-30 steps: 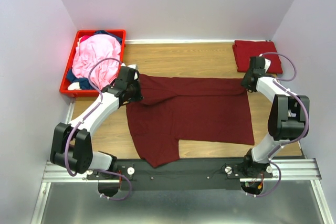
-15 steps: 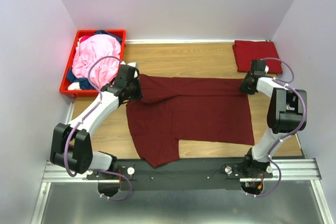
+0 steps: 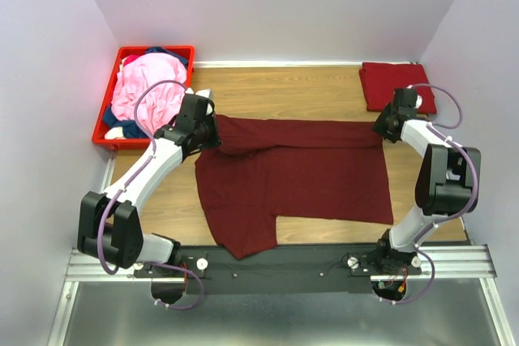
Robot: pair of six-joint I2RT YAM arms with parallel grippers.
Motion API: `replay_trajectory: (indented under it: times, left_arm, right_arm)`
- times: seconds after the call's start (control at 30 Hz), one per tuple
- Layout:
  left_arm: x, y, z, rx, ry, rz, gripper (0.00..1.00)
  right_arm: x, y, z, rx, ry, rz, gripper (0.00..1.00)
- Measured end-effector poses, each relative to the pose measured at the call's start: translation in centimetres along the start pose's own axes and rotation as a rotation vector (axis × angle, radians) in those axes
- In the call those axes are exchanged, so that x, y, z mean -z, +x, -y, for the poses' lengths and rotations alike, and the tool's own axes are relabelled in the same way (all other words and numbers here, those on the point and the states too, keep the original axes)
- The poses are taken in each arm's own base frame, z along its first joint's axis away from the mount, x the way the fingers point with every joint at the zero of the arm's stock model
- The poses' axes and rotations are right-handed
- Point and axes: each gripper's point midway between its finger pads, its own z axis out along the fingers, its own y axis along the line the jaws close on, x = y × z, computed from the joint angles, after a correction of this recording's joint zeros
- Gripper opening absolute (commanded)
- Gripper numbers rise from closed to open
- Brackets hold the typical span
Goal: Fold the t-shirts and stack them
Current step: Fold the tshirt
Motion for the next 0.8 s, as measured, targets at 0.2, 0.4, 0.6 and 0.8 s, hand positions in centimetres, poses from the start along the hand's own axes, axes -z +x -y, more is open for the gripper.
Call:
replay_trajectory:
  times: [0.2, 0.4, 0.6, 0.8]
  left_arm:
    - [0.4, -0.7, 0.3, -0.006, 0.005, 0.011, 0.00]
    - [0.5, -1.2, 0.5, -0.012, 0.009, 0.023, 0.00]
    - [0.5, -1.2, 0.5, -0.012, 0.010, 0.023, 0.00]
    - [0.5, -1.2, 0.5, -0.013, 0.009, 0.024, 0.00]
  right_arm:
    - [0.9, -1.4, 1.0, -0.072, -0.010, 0.034, 0.54]
    - [-0.1, 1.0, 1.8, -0.163, -0.060, -0.054, 0.54]
    - [-0.3, 1.8, 1.2, -0.192, -0.121, -0.084, 0.54]
    - [-0.9, 2.4, 0.3, -0.201, -0.167, -0.108, 0.54]
